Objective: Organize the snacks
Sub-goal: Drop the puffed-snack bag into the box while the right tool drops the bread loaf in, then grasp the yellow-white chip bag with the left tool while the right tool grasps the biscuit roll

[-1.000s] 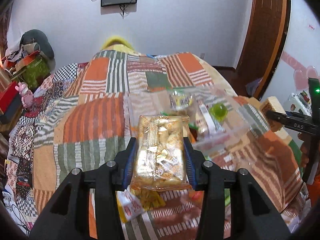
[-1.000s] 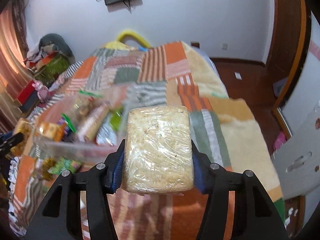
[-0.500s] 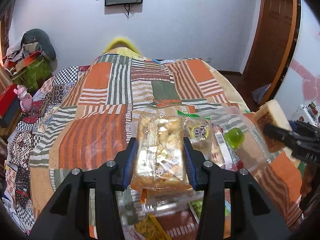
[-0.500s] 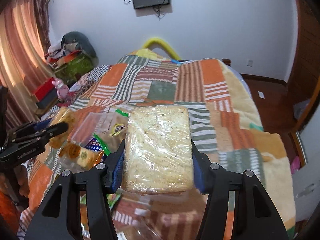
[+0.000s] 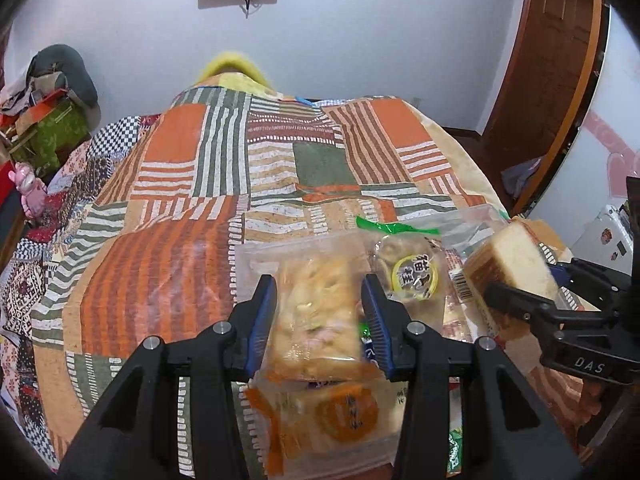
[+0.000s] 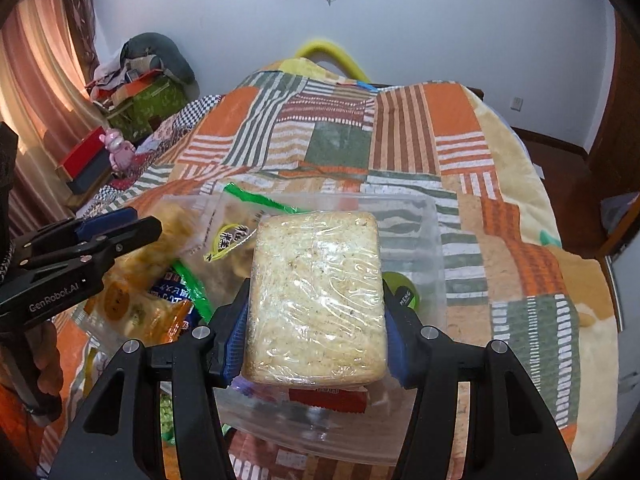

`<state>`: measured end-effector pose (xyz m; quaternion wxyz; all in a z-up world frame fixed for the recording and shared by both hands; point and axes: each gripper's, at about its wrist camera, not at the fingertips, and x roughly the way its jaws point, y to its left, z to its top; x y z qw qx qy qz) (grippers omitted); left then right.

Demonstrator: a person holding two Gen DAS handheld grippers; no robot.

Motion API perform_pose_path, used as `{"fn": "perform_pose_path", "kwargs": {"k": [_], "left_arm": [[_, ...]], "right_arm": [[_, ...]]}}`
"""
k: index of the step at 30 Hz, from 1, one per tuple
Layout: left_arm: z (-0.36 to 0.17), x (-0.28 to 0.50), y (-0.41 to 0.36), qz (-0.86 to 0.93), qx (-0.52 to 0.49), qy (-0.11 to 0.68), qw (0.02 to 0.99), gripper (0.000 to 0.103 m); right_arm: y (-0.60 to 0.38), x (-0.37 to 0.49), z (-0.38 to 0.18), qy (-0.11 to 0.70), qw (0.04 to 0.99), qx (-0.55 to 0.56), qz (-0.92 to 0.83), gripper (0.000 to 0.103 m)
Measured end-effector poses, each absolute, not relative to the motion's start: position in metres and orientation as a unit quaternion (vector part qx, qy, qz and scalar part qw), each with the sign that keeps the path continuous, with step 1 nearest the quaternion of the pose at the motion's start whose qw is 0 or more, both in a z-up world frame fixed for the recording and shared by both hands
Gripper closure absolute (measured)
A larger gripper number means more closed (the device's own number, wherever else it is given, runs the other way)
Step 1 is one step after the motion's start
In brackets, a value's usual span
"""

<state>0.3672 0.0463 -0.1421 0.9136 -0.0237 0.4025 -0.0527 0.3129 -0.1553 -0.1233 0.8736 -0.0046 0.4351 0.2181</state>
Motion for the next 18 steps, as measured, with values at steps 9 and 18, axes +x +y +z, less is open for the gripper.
{"fn": "perform_pose_path", "kwargs": {"k": [9,18], "left_arm": [[-0.125,0.347,0.049,-0.055,-0.018,0.394,0.917,0.054],[-0.114,0.296,0.068,-0.049,-0.002,0.395,0.917,0.036]], "right_arm": [[-0.163,0.296,-0.104,0.423,0.877,-0.004,0.226,0.049],[-0.173,0.256,-0.095,0.424,0.874,-0.016,0.237,0.046]]}}
